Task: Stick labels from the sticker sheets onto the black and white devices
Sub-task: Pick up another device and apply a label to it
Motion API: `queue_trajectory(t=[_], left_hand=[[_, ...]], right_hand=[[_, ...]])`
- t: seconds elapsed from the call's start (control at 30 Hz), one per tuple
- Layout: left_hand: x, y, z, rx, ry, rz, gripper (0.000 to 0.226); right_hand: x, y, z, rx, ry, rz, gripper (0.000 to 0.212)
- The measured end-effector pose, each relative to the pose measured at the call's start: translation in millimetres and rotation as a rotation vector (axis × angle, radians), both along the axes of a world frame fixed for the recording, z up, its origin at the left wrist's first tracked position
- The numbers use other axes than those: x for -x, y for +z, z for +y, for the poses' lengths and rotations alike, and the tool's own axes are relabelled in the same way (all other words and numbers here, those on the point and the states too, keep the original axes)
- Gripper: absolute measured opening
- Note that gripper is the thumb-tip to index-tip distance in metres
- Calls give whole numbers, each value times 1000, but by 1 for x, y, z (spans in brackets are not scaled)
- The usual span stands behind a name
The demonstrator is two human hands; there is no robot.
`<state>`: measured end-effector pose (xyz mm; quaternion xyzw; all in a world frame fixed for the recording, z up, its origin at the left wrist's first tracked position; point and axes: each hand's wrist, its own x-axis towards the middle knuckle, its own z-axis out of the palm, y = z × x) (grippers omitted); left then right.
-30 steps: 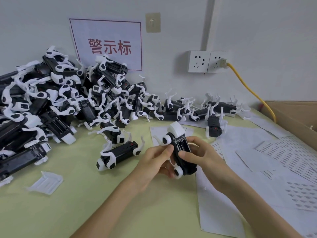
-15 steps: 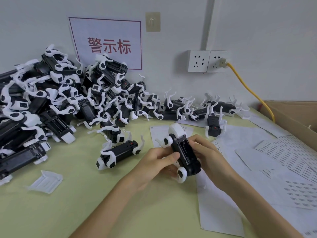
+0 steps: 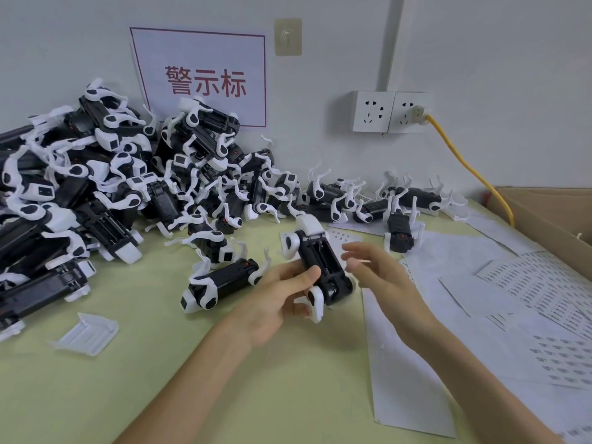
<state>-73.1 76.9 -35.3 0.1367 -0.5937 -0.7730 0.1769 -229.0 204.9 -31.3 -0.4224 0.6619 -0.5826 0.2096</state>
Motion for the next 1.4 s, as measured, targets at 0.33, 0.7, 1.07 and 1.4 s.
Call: queue_trajectory(t=[0.33,0.7,1.07,1.4], left_hand=[[-9,1,-26,-260,172,98,51],[-6,4,-20,-118,430,35,20],[4,6,3,23,456,-7,18],[9,0,6,63,540,45,24]], right_hand=[[-1,-29,-11,-439,48,684,74],[4,-19,-5,-211,-155,483,30],[-9,-12,-1,129,-93,458,33],[-12,-11,0,231,-123,551,23]])
